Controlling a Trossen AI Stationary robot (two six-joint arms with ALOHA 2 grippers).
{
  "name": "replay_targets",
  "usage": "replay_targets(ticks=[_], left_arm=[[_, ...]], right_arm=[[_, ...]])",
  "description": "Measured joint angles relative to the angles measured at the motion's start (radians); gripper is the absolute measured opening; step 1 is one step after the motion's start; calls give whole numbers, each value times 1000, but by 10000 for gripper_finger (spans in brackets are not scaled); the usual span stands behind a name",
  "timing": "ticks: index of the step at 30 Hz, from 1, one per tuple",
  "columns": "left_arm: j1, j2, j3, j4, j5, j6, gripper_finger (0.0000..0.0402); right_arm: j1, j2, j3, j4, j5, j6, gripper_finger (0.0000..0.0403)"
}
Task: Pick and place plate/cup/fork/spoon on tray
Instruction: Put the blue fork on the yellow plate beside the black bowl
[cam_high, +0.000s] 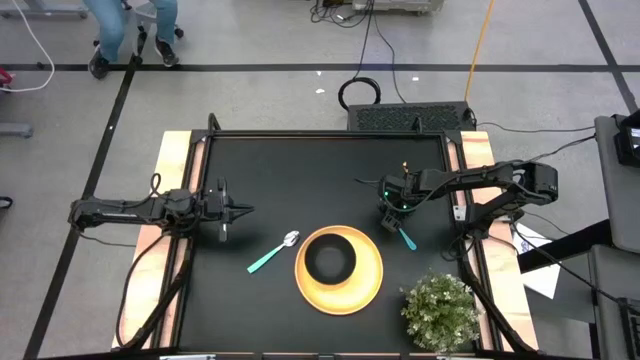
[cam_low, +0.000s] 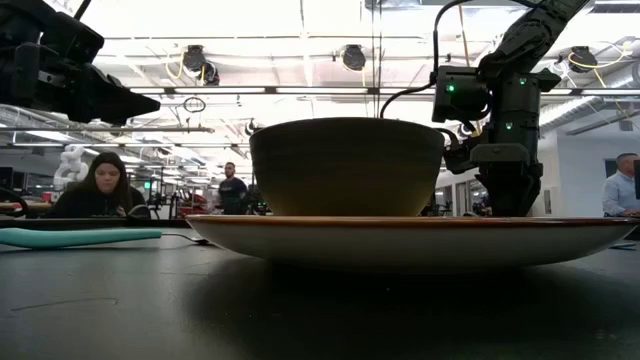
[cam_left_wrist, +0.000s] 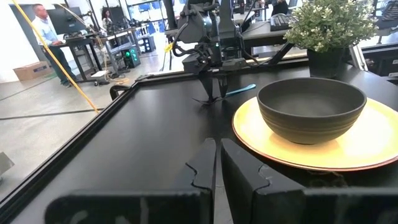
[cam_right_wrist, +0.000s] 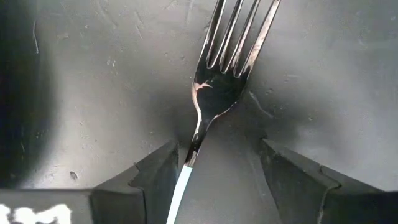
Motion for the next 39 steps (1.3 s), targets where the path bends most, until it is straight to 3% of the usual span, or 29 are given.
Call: replay_targets(ticks=[32,39], left_arm=[[0,0,0,0,0,0,31],[0,0,0,0,0,0,31]], right_arm=[[39,51,-1,-2,36,19,183],[39,52,-1,-1,40,17,145]])
